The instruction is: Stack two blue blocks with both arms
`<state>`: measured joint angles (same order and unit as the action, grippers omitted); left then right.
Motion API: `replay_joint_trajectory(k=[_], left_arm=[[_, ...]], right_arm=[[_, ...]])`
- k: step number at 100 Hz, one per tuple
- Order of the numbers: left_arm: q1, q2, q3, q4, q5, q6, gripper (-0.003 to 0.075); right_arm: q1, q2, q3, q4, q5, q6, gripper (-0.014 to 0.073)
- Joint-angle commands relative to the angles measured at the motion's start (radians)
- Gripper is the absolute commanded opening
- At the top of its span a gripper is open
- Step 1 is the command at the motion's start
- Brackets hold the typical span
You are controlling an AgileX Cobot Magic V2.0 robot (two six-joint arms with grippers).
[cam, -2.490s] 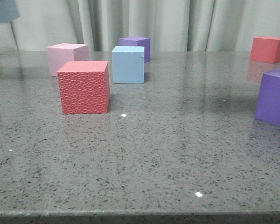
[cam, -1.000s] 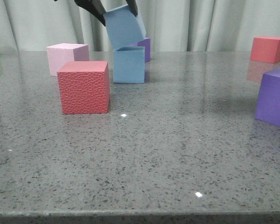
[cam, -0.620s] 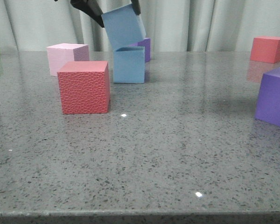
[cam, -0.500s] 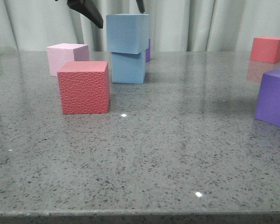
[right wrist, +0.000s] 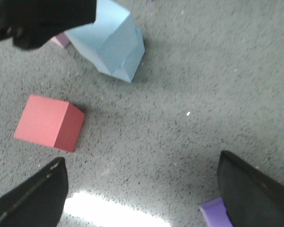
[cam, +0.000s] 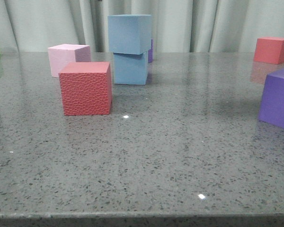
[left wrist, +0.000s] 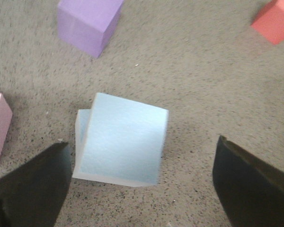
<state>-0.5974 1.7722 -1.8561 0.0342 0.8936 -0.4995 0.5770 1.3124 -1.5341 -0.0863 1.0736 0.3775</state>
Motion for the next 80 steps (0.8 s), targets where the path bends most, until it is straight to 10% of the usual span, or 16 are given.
replay_joint_trajectory(k=[1,53,80], left_arm=[[-0.036,-0.095,-0.006,0.056,-0.061,0.008,0.0538],[-0.088,-0.493,0.513,0.103,-0.301,0.008,0.0328],[-0.088,-0.762,0.824,0.103,-0.446,0.008,0.0091]], right_arm=[[-0.002,-0.059,-0.021,-0.054,-0.068,-0.010,0.0635],[-0.002,-0.383,0.389,-0.117,-0.361,-0.008,0.0635],[-0.002,-0.590,0.655,-0.117,-0.510,0.002,0.0597]])
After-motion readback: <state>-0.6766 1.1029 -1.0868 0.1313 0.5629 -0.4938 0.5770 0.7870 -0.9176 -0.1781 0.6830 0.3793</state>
